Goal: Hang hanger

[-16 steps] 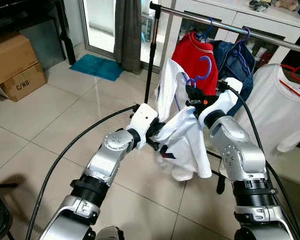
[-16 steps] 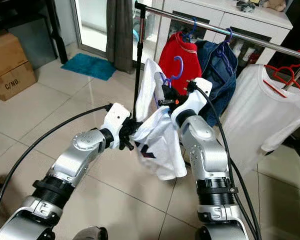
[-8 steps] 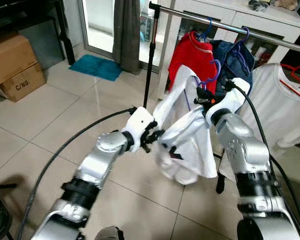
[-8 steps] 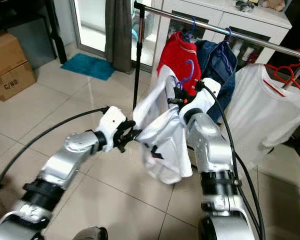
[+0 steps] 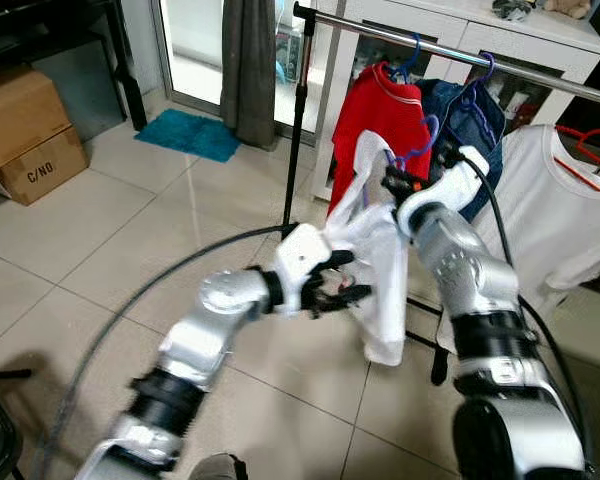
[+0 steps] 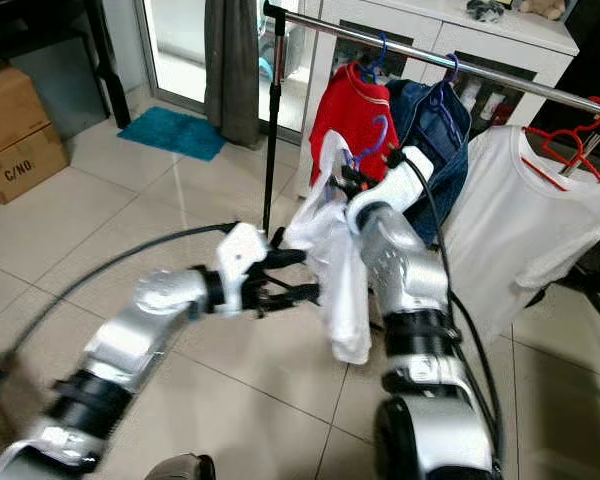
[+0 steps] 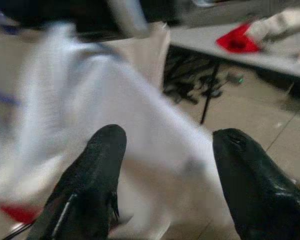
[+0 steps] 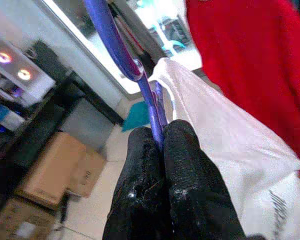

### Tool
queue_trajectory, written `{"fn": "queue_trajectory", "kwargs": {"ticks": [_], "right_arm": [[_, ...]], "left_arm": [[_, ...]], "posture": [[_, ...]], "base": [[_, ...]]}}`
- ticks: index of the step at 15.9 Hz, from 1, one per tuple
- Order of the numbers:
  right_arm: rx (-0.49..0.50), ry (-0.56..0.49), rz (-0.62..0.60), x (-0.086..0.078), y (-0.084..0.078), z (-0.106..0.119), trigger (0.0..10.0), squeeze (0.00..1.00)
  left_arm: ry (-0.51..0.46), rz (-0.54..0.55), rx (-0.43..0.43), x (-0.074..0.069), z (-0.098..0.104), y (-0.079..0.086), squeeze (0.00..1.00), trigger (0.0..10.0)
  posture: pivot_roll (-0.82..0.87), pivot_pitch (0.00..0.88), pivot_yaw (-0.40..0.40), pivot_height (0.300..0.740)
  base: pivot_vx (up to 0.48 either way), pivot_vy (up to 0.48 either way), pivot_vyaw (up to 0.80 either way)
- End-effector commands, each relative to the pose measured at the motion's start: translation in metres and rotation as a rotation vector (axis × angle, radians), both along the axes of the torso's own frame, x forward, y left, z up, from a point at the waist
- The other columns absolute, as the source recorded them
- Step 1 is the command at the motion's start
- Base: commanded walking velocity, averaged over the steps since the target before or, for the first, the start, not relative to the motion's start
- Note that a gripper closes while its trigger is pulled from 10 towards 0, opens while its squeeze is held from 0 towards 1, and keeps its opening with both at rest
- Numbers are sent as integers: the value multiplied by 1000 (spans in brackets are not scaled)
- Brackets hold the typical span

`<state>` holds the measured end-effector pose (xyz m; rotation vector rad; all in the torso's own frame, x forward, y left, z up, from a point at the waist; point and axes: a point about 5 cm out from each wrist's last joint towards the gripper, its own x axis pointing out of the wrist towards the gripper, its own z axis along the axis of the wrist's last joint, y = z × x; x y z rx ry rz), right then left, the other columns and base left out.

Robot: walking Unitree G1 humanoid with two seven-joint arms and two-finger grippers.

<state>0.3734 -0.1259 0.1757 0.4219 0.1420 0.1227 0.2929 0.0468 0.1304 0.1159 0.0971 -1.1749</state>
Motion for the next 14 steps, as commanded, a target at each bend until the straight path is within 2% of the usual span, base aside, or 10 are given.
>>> {"fn": "queue_trajectory", "kwargs": {"ticks": [1, 2, 4, 6, 7, 8, 9, 14], "right_arm": [[23, -32, -18, 4, -3, 12, 10000, 0], [24, -34, -15, 5, -1, 13, 10000, 0], [29, -40, -12, 8, 4, 16, 10000, 0], [32, -40, -16, 10, 6, 16, 10000, 0], [33, -39, -19, 11, 6, 16, 10000, 0], [32, -38, -21, 12, 5, 16, 10000, 0], [34, -35, -26, 13, 4, 15, 10000, 0], [44, -36, -34, 14, 2, 16, 10000, 0]], "left_arm": [[31, -1, -46, 2, 6, -3, 59, 10000], [50, -13, -52, 0, 6, -5, 0, 10000], [85, -47, -47, -7, 3, -7, 0, 10000], [85, -6, -8, -6, -1, -3, 0, 10000], [85, 30, 47, -4, -6, 0, 0, 10000], [84, 48, 81, -3, -9, 3, 0, 8118], [81, 77, 120, -1, -12, 6, 0, 0], [57, 61, 145, -3, -15, 5, 0, 0]], "posture": [[-10, 0, -88, 740], [-10, 0, -88, 740], [-11, 0, -84, 740], [-3, 0, -89, 740], [2, 0, -92, 740], [3, 0, -92, 740], [4, 0, -93, 740], [2, 0, -90, 740]], "base": [[0, 0, 0], [0, 0, 0], [0, 0, 0], [0, 0, 0], [0, 0, 0], [0, 0, 0], [0, 0, 0], [0, 0, 0]]}}
